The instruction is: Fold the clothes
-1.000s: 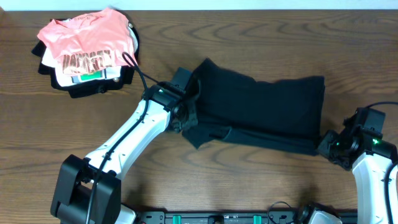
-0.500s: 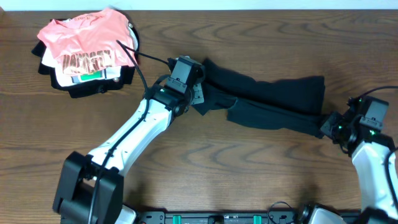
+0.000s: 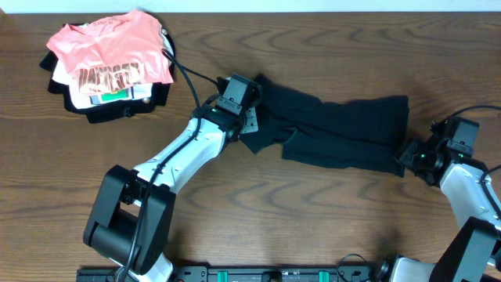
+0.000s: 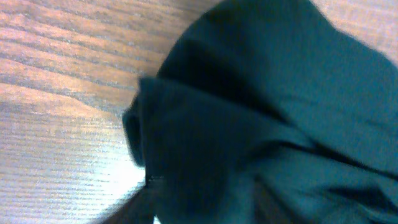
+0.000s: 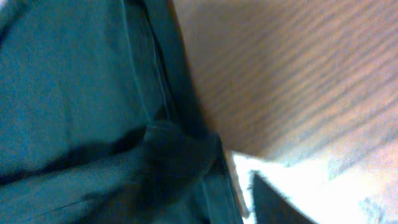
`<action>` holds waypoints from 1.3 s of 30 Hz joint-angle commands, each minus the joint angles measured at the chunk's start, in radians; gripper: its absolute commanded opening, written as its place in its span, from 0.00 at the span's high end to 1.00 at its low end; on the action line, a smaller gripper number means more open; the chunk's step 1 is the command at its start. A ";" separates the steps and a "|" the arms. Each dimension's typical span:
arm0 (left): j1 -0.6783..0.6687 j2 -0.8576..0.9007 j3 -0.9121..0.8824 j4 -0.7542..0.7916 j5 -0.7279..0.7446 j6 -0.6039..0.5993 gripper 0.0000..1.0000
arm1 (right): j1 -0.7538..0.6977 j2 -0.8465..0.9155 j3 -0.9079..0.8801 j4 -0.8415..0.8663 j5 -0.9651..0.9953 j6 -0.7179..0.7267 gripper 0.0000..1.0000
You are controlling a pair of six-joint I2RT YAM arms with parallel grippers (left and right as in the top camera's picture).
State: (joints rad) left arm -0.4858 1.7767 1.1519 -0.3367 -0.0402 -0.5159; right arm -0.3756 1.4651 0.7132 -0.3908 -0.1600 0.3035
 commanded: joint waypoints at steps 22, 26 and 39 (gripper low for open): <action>0.106 0.018 0.173 0.072 0.133 0.319 0.17 | 0.051 0.038 0.256 0.062 -0.083 -0.138 0.44; 0.142 0.071 0.195 0.112 0.225 0.372 0.14 | 0.061 0.116 0.256 0.138 -0.085 -0.155 0.46; 0.159 0.369 0.455 0.141 0.347 0.453 0.09 | 0.099 0.272 0.335 0.203 -0.111 -0.264 0.29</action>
State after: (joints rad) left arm -0.3290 2.1124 1.5597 -0.2134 0.2729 -0.0982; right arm -0.2955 1.7123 1.0187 -0.2005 -0.2562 0.0937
